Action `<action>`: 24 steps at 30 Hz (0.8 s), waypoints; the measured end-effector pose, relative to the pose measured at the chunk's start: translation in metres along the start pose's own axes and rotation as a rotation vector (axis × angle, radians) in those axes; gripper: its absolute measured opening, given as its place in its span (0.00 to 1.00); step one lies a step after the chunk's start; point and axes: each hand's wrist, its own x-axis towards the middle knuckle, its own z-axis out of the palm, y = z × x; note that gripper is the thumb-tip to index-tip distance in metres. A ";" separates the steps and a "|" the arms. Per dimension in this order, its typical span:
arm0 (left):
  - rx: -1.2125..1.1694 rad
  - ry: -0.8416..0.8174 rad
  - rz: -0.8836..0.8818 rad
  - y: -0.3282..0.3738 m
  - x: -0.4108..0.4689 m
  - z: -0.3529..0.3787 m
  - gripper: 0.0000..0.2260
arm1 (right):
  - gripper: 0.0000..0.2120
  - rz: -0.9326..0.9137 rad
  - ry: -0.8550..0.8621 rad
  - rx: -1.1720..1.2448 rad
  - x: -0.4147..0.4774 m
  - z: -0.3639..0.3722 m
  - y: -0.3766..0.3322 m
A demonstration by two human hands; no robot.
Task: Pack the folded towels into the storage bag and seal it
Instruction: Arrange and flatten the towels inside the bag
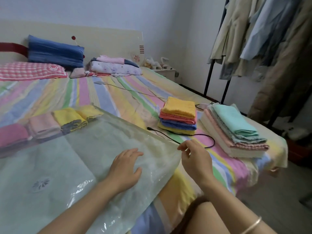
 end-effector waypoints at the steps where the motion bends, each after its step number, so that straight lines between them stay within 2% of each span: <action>1: -0.005 0.006 -0.009 0.001 0.005 -0.001 0.21 | 0.12 -0.016 0.016 -0.009 0.009 0.001 0.003; 3: -0.074 0.000 -0.103 -0.001 0.016 -0.004 0.14 | 0.14 -0.037 0.008 -0.041 0.030 0.006 0.011; 5: -0.163 -0.008 -0.203 -0.008 0.026 -0.005 0.10 | 0.17 -0.034 -0.055 -0.174 0.053 0.013 0.020; 7: -0.068 -0.041 -0.224 -0.016 0.034 -0.003 0.10 | 0.22 -0.060 -0.154 -0.361 0.075 0.022 0.028; 9: 0.087 -0.044 -0.198 -0.019 0.043 -0.002 0.11 | 0.26 -0.072 -0.233 -0.450 0.097 0.033 0.036; 13: 0.116 0.026 -0.160 -0.019 0.069 0.001 0.13 | 0.27 -0.003 -0.180 -0.384 0.143 0.047 0.048; 17: 0.064 -0.029 -0.169 -0.023 0.088 0.011 0.13 | 0.26 0.079 -0.142 -0.290 0.184 0.052 0.061; 19: 0.057 -0.076 -0.186 -0.026 0.093 0.019 0.13 | 0.34 0.030 -0.217 -0.412 0.199 0.056 0.071; 22: 0.058 -0.069 -0.202 -0.029 0.098 0.027 0.11 | 0.56 -0.103 -0.373 -0.670 0.211 0.067 0.083; 24: 0.058 -0.052 -0.195 -0.031 0.099 0.031 0.10 | 0.62 -0.216 -0.383 -0.840 0.210 0.079 0.088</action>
